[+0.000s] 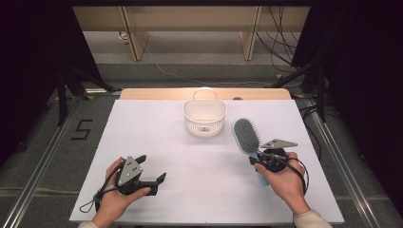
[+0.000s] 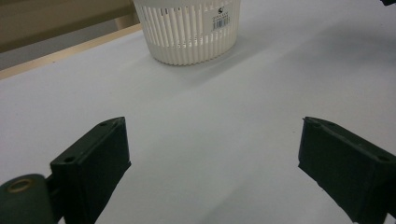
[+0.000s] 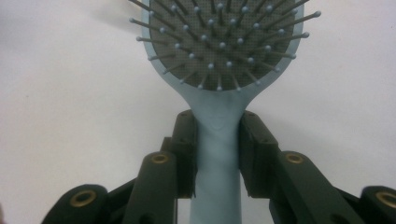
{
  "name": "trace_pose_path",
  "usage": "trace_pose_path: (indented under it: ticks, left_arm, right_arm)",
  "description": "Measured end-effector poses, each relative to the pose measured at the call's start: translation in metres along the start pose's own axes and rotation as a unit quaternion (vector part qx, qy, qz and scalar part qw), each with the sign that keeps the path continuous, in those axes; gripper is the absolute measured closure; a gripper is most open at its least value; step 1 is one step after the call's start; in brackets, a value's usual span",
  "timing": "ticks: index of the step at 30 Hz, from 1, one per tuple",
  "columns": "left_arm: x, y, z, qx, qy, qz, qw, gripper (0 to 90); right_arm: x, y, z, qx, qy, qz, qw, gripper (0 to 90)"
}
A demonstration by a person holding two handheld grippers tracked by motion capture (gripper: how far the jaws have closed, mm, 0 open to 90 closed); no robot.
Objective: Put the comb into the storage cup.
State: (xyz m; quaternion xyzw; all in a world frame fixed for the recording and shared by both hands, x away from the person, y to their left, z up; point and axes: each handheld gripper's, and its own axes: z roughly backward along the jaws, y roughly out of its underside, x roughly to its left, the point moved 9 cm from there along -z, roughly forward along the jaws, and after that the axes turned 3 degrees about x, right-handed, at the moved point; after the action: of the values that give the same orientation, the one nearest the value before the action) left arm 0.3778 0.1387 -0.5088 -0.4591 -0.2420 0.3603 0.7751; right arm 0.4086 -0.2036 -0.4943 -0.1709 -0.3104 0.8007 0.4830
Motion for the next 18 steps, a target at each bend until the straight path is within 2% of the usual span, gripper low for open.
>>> trace_pose_path:
  ticks: [18]
  left_arm:
    - [-0.0001,0.0004,-0.0002,0.001,0.000,-0.001,1.0000,8.2]
  right_arm:
    - [-0.0037,-0.0046,0.0024,-0.017,0.005,0.006,0.9998,70.5]
